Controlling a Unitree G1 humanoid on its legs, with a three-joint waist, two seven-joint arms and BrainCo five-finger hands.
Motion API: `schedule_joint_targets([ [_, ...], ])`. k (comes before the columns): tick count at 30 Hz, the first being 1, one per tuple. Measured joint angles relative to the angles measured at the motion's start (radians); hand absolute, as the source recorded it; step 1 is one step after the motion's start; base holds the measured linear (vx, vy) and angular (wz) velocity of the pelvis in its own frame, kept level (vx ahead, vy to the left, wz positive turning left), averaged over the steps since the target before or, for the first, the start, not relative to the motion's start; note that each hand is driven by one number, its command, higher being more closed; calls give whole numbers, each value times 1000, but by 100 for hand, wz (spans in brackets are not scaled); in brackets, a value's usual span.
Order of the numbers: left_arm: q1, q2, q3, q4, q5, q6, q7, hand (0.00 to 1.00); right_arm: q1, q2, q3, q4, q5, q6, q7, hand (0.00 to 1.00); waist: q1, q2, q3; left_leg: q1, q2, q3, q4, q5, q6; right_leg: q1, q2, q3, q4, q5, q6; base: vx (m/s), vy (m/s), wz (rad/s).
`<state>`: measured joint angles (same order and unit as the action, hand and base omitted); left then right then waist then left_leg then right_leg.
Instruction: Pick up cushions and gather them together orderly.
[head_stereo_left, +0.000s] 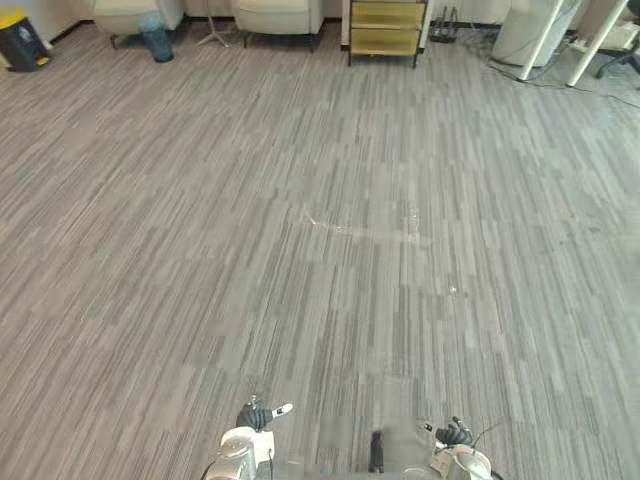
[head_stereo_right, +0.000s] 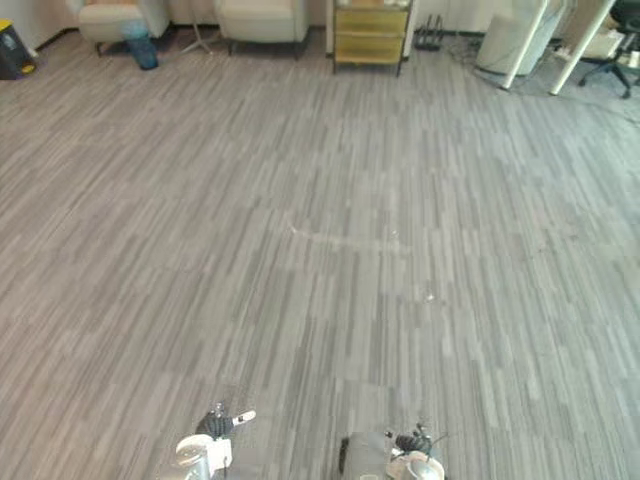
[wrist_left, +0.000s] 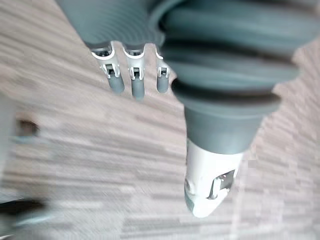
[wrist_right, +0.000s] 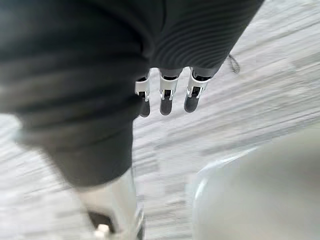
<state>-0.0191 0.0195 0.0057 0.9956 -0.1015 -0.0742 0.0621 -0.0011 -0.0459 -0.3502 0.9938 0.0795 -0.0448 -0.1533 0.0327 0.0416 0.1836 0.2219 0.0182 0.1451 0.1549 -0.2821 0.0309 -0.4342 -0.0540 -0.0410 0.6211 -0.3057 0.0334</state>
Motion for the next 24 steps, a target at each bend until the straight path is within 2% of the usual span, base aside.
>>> schedule_joint_targets([
  [1, -3, 3, -8, 0, 0, -2, -1, 0, 0, -11, 1, 3, 0, 2, -2, 0, -11, -2, -1, 26, 13, -6, -3, -3, -8, -16, 13, 5, -194, 134, -2, 621, -190, 23],
  [2, 1, 7, -17, 2, 0, -2, -1, 0, 12, -16, 0, 8, 1, 4, -2, 0, -18, -15, -7, 49, 13, -25, 0, -10, -27, -8, 13, 8, -295, 312, -7, 789, -242, 13],
  [3, -3, -15, -22, 34, 1, -1, 2, 0, 12, -37, -4, 18, 2, 6, -3, 0, -21, 32, -8, 72, 60, -49, 20, -11, -44, 1, 42, -7, -253, 357, -45, 667, -198, 2],
  [4, -4, -17, -22, 42, 2, -1, -3, 0, 9, -43, -9, 18, 1, 6, -4, 0, -22, 41, -9, 59, 68, -55, 46, 8, -75, -3, 47, -7, -232, 328, -53, 659, -212, 2],
  [5, -12, -34, -12, 47, 6, -1, -3, 0, 4, -45, -51, 24, 2, 8, -6, 0, -28, 45, -4, 42, 58, -94, 127, 100, -106, 1, 32, -13, -151, 264, -63, 498, -171, 18],
  [6, -11, -53, 10, 45, 10, -1, -2, 0, 21, -44, -63, 21, 3, 10, -6, 0, -35, 41, -2, 26, 47, -108, 213, 185, -86, 26, 22, -25, -113, 229, -75, 632, -257, 37],
  [7, -1, -70, 29, 30, 12, -2, -3, 0, 50, -36, -48, 4, 5, 11, -5, 0, -42, 40, 0, -48, 57, -107, 400, 322, -77, 108, 17, -48, -146, 195, -83, 625, -230, 37],
  [8, 6, -69, 58, 11, 18, -3, -5, 0, 67, -28, -34, -9, 11, 9, -6, 0, -38, 45, 1, -152, 107, -99, 644, 338, -80, 202, 23, -55, -212, 167, -95, 715, -233, 29],
  [9, 5, -71, 83, -3, 20, -3, -4, 0, 71, -27, -28, -15, 13, 10, -7, 0, -30, 48, 5, -228, 155, -71, 803, 296, -70, 263, 43, -59, -253, 154, -107, 559, -146, -1],
  [10, 7, -71, 97, -15, 21, -4, -3, 0, 69, -20, -28, -23, 30, 10, -10, 0, -18, 44, 11, -308, 201, -41, 929, 243, -59, 336, 61, -61, -298, 148, -116, 492, -130, -13],
  [11, 10, -70, 95, -21, 21, -3, -1, 0, 68, -12, -27, -32, 43, 9, -11, 0, -9, 36, 15, -355, 213, -26, 963, 215, -60, 386, 63, -60, -328, 144, -119, 432, -125, -14],
  [12, 17, -70, 90, -53, 22, -6, -2, 0, 69, 2, -25, -39, 50, 6, -14, 0, 3, 19, 20, -427, 216, 6, 953, 175, -63, 457, 58, -57, -386, 134, -118, 401, -106, -9],
  [14, 15, -70, 66, -72, 22, -7, -6, 0, 60, 6, -15, -35, 53, 8, -15, 0, 14, 15, 18, -511, 203, 60, 840, 129, -62, 523, 51, -52, -438, 105, -109, 380, -36, -8],
  [16, 16, -69, 41, -75, 22, -8, -6, 0, 54, 6, -25, -25, 52, 8, -14, 0, 25, 15, 16, -512, 108, 103, 419, 116, -69, 590, 21, -39, -451, 57, -87, 418, 39, -13],
  [18, 22, -69, 35, -75, 22, -9, -6, 0, 48, 3, -38, -7, 51, 7, -14, 0, 30, 25, 15, -497, 43, 86, 123, 183, -98, 623, 12, -17, -461, 21, -78, 430, 131, -33],
  [19, 26, -67, 22, -72, 21, -10, -6, 0, 40, -11, -38, 24, 49, 7, -15, 0, 43, 52, 1, -510, 36, 69, 18, 258, -114, 650, 35, 13, -489, 4, -63, 645, 251, -63],
  [20, 19, -49, 3, -59, 21, -11, -4, 0, 38, -6, -34, 53, 49, 10, -14, 0, 53, 34, -5, -503, 20, 78, 45, 337, -57, 682, 23, 45, -499, -14, -52, 578, 221, -56],
  [21, 15, -42, -3, -53, 22, -11, -5, 0, 40, 1, -35, 57, 47, 13, -14, 0, 53, 23, -14, -498, 4, 81, 44, 339, -42, 697, 7, 54, -499, -18, -52, 616, 191, -13],
  [22, 13, -31, -5, -30, 23, -9, -7, 0, 60, 10, -35, 59, 42, 14, -13, 0, 33, -17, -44, -498, -40, 76, 52, 312, 17, 674, -31, 73, -445, -15, -50, 624, 166, 30],
  [23, 13, -24, -5, -22, 24, -8, -8, 0, 65, 11, -38, 61, 39, 15, -12, 0, 24, -31, -56, -496, -58, 74, 82, 277, 36, 637, -41, 95, -336, -13, -43, 622, 169, 39],
  [24, 13, -23, -10, -21, 24, -8, -9, 0, 69, 10, -43, 67, 39, 15, -12, 0, 23, -35, -56, -488, -63, 68, 95, 256, 31, 617, -41, 106, -264, -6, -19, 586, 175, 34],
])
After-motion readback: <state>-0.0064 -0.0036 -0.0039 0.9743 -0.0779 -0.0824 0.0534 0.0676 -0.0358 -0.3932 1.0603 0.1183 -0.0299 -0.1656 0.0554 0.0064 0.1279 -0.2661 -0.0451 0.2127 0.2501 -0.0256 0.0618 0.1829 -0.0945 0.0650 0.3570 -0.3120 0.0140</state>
